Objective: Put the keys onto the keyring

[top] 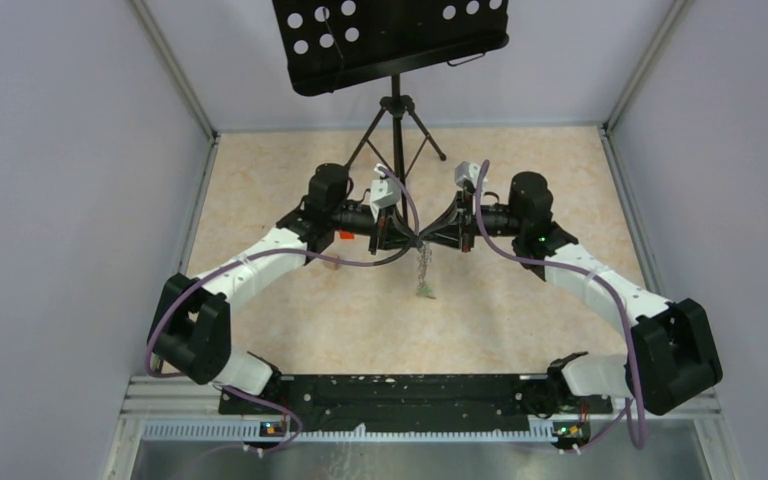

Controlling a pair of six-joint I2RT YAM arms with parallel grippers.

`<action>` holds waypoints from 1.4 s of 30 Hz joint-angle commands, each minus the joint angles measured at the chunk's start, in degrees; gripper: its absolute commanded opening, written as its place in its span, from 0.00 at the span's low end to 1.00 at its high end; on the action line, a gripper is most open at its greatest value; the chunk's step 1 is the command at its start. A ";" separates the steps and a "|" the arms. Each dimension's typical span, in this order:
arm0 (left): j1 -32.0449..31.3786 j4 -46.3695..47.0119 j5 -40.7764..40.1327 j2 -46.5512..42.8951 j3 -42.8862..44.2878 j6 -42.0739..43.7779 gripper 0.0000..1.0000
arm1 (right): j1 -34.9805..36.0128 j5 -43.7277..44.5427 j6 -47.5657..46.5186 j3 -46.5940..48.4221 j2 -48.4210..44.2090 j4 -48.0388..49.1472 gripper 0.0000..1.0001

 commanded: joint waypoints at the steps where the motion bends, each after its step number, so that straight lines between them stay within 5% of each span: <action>1: 0.19 4.97 1.67 -0.62 0.12 -0.75 0.00 | -0.33 -0.46 -2.25 0.89 -1.84 0.84 0.00; 7: 0.27 1.02 -1.29 -2.37 0.46 3.81 0.00 | -0.33 0.53 -8.02 2.71 -1.97 -5.47 0.00; 21: -1.53 -32.96 -13.41 -2.04 13.96 27.72 0.00 | -0.34 -0.60 -17.67 5.18 -2.91 -14.37 0.40; 30: -7.41 -45.61 -23.19 -1.33 20.71 34.13 0.00 | -0.29 -3.15 -16.17 4.72 -3.22 -12.03 0.41; 42: -10.66 -47.06 -26.17 -0.59 23.19 32.99 0.00 | 0.30 -7.74 -14.59 2.92 -2.45 -9.24 0.34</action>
